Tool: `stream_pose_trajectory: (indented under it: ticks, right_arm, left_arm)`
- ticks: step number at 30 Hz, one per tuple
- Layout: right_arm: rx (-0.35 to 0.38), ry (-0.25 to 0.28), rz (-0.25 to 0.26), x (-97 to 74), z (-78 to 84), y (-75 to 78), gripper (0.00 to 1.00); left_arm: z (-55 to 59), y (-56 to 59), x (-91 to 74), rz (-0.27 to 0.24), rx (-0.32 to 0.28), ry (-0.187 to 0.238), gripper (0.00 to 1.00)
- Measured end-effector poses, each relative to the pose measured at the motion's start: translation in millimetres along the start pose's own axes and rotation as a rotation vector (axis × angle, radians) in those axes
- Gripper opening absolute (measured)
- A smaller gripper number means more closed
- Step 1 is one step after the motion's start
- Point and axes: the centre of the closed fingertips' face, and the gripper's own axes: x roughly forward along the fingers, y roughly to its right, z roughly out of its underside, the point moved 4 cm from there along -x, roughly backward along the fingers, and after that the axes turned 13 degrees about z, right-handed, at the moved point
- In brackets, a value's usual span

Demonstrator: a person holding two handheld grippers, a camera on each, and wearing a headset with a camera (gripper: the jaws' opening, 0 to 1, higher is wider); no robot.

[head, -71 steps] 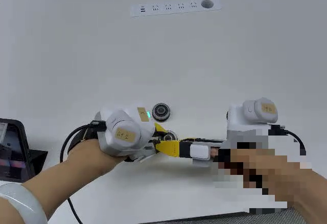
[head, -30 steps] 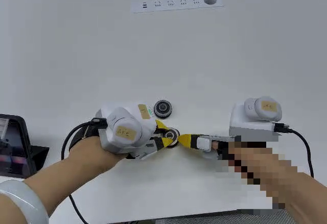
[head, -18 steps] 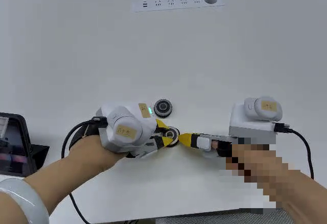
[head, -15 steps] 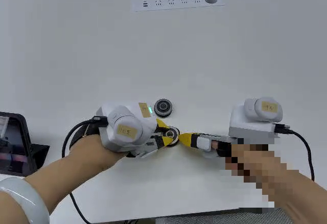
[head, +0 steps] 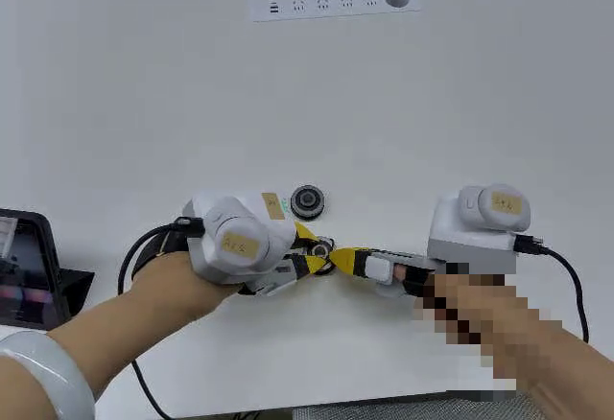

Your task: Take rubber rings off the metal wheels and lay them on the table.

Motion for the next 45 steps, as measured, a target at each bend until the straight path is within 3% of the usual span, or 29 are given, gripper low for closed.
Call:
stream_pose_trajectory:
  ticks: [4,22,27,45]
  right_arm:
    - [0.012,0.019,-0.059,-1.3,-4.4,-13.5,0.01]
    - [0.021,0.009,-0.001,-1.3,-6.3,-3.5,0.02]
    - [0.020,0.009,0.001,-1.9,-6.0,-2.3,0.02]
    - [0.026,0.008,-0.029,-6.8,-3.6,-10.6,0.02]
  left_arm:
    - [0.0,0.1,0.1,0.000,0.001,0.000,0.12]
    - [-0.3,1.1,-0.7,-0.009,0.044,0.009,0.14]
    - [-5.3,0.8,-8.9,-0.025,0.038,0.064,0.18]
    - [7.0,3.3,-20.1,-0.074,0.015,0.075,0.36]
